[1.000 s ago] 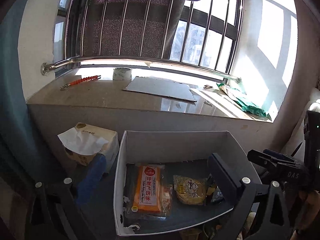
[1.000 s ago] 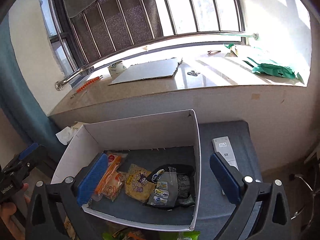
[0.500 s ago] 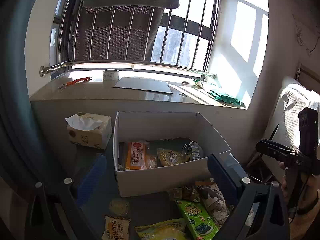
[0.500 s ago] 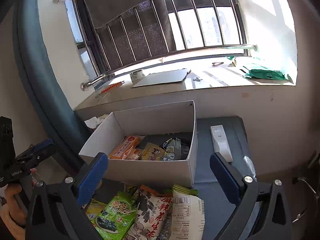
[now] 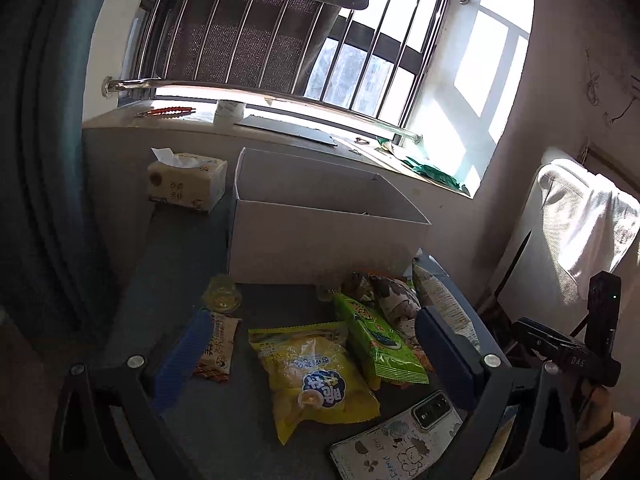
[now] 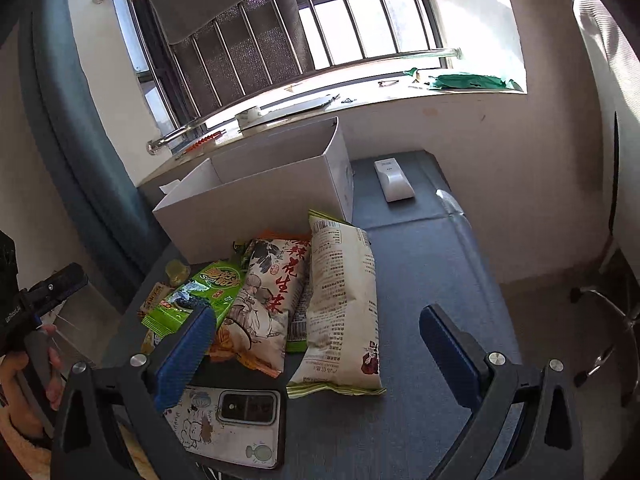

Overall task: Organize snacks
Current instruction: 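Grasp the tall white peanut bag with the right gripper, then drop the peanut bag into the box with the right gripper while the left gripper places the small cake packet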

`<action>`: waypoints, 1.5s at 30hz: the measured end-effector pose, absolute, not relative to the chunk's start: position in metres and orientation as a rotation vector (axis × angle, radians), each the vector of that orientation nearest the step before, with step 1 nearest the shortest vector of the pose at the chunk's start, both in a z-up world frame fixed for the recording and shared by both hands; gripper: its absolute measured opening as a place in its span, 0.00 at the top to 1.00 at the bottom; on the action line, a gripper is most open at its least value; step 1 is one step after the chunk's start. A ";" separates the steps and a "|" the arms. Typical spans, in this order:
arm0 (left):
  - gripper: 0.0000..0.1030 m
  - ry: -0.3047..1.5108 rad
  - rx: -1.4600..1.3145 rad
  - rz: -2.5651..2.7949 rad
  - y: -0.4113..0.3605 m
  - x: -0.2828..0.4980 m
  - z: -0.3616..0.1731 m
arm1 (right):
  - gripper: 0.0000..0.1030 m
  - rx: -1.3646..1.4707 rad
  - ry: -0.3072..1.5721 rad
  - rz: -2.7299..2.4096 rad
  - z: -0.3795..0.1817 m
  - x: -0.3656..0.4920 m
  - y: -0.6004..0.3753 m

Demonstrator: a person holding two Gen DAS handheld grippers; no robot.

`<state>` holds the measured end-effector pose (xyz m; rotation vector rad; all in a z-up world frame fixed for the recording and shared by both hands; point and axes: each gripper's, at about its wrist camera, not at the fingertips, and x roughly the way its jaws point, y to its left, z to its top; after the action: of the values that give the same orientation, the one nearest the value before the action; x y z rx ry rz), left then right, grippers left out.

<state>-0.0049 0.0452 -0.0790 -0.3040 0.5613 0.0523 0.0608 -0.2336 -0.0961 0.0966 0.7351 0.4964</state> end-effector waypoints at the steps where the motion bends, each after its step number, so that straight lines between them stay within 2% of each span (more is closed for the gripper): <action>1: 0.00 0.556 -0.297 0.066 0.045 -0.006 -0.079 | 0.00 0.082 0.742 0.488 -0.099 0.062 -0.233; 20: 0.00 0.580 -0.296 0.112 0.066 -0.017 -0.089 | 0.00 -0.018 0.878 0.501 -0.141 0.140 -0.191; 25: 0.00 0.611 -0.304 0.138 0.075 -0.016 -0.100 | 0.00 -0.029 0.964 0.505 -0.156 0.156 -0.186; 26: 0.00 0.616 -0.311 0.139 0.077 -0.016 -0.103 | 0.02 -0.015 0.978 0.526 -0.159 0.158 -0.187; 28: 0.00 0.634 -0.314 0.137 0.080 -0.014 -0.108 | 0.59 0.042 0.973 0.558 -0.160 0.159 -0.192; 29: 0.00 0.642 -0.308 0.139 0.080 -0.012 -0.111 | 0.63 0.055 0.957 0.542 -0.158 0.157 -0.196; 31: 0.00 0.664 -0.294 0.142 0.082 -0.009 -0.116 | 0.67 0.051 0.931 0.530 -0.150 0.152 -0.199; 45: 0.00 0.898 -0.203 0.143 0.113 0.062 -0.165 | 0.67 0.203 0.798 0.591 -0.103 0.093 -0.244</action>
<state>0.0622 0.1130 -0.1652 -0.2026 0.8977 0.1425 0.0932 -0.2444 -0.1034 0.2027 0.7983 0.5906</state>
